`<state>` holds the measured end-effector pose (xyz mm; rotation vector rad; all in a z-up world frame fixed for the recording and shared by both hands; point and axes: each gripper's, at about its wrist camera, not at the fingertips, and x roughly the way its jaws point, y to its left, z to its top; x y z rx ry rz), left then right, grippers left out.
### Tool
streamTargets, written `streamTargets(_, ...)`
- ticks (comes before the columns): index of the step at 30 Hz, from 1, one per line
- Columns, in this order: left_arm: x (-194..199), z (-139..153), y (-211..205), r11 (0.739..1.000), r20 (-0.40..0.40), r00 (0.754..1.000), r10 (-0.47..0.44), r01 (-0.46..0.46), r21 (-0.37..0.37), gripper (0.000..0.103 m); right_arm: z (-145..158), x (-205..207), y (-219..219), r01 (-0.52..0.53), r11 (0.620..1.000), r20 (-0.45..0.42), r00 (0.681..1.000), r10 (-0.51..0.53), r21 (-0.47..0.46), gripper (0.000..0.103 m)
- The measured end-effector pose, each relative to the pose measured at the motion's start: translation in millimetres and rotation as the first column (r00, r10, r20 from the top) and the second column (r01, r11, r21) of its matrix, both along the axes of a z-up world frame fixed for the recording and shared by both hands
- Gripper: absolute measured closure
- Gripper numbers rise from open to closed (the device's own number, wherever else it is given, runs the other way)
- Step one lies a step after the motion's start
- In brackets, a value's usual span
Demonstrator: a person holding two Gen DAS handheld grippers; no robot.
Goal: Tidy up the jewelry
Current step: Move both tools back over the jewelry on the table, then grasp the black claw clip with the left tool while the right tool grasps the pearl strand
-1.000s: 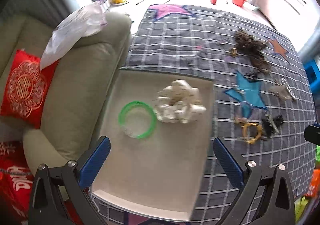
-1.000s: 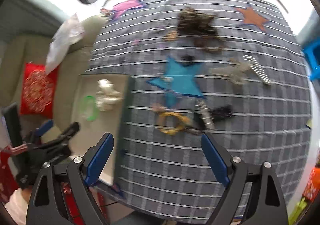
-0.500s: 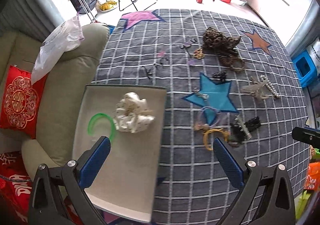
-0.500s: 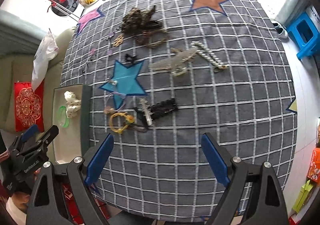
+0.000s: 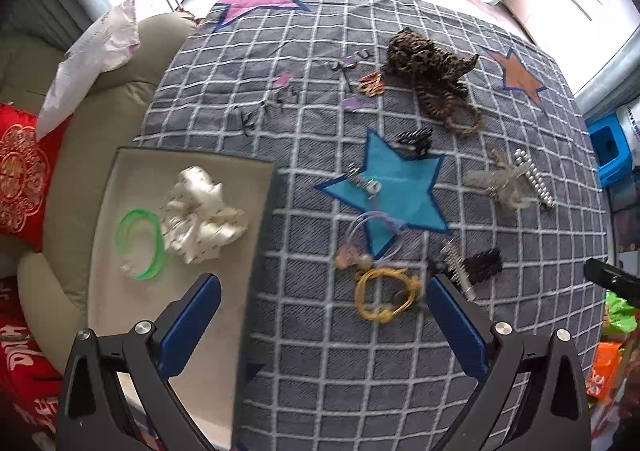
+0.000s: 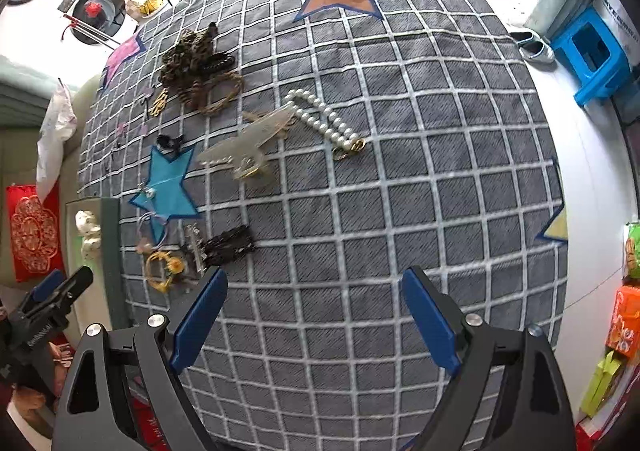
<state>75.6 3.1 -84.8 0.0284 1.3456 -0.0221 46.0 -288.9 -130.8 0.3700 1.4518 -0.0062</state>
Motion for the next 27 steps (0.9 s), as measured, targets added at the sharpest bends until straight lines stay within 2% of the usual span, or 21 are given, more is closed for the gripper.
streamTargets(8,35,-9,-26,0.999,0.023,0.999,-0.034,0.034,0.026,0.000,-10,27,-10,-0.046,0.997,0.016,0.999,0.047,-0.056,0.012)
streamTargets(14,57,-23,-38,0.999,0.007,1.000,-0.028,0.028,0.040,0.000,-19,43,-9,-0.085,0.993,0.020,0.996,0.086,-0.080,0.012)
streamTargets(17,68,-28,-47,0.997,0.016,0.998,-0.062,0.062,0.042,0.011,-27,51,-5,-0.118,0.987,0.009,0.993,0.120,-0.110,0.012)
streamTargets(23,86,-40,-61,0.993,0.034,0.993,-0.110,0.108,0.046,0.013,-31,61,7,-0.141,0.989,0.028,0.990,0.142,-0.035,0.012)
streamTargets(24,90,-44,-64,0.993,0.032,0.993,-0.117,0.116,0.039,0.020,-31,64,13,-0.155,0.987,0.032,0.987,0.156,-0.036,0.012)
streamTargets(27,99,-54,-69,0.991,0.013,0.991,-0.131,0.131,0.025,0.021,-34,72,21,-0.170,0.983,0.050,0.984,0.173,-0.074,0.013)
